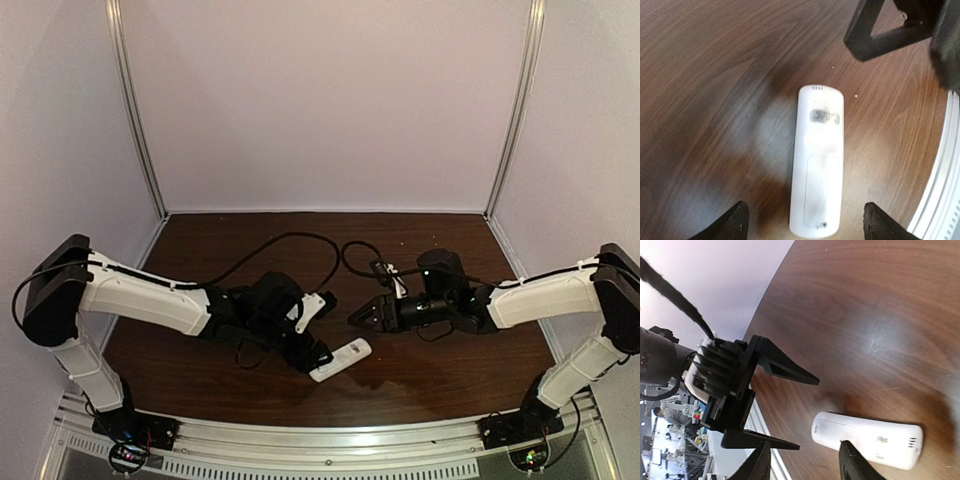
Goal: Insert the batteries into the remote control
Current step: Press the battery cover onto the remote control, then place the remote control at the center of the board.
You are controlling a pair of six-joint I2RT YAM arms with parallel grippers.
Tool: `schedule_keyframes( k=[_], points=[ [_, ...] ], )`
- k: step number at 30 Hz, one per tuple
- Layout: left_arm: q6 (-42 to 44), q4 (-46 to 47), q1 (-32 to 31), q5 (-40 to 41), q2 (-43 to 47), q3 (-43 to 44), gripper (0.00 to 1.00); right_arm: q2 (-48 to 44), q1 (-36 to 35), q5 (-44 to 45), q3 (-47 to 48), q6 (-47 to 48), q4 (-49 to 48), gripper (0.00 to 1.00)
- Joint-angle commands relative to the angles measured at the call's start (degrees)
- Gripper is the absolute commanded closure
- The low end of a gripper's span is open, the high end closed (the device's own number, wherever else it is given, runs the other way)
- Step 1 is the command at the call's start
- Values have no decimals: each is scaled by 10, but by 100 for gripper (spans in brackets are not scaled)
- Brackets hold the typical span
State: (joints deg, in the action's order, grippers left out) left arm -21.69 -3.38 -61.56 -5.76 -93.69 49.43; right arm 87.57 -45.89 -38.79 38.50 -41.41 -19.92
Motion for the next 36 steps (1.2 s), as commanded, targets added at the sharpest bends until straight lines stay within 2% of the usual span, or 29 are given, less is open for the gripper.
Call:
schedule_keyframes(
  k=[1, 4, 8, 12, 14, 19, 25, 27, 30, 36],
  points=[
    [47, -50, -15, 35, -83, 98, 19, -88, 46, 51, -41, 34, 72, 46],
    [55, -96, -25, 47, -147, 167, 19, -150, 78, 80, -62, 52, 109, 36],
    [64, -148, -32, 48, -210, 243, 20, -218, 116, 100, -85, 68, 140, 29],
    [65, -176, -33, 48, -243, 285, 24, -296, 142, 140, -104, 75, 165, 13],
    [65, -194, -33, 48, -256, 302, 27, -336, 151, 168, -111, 75, 183, 1],
    [73, -230, -37, 47, -288, 338, 36, -403, 171, 203, -113, 87, 235, 0],
    [73, -263, -39, 37, -311, 372, 55, -415, 184, 184, -108, 105, 258, 0],
    [67, -261, -38, 28, -306, 376, 59, -412, 185, 176, -111, 111, 255, 0],
    [59, -238, -31, 11, -283, 372, 62, -392, 187, 160, -115, 117, 247, 0],
    [43, -128, -1, -56, -189, 314, 64, -388, 187, 104, -133, 137, 201, 0]
  ],
)
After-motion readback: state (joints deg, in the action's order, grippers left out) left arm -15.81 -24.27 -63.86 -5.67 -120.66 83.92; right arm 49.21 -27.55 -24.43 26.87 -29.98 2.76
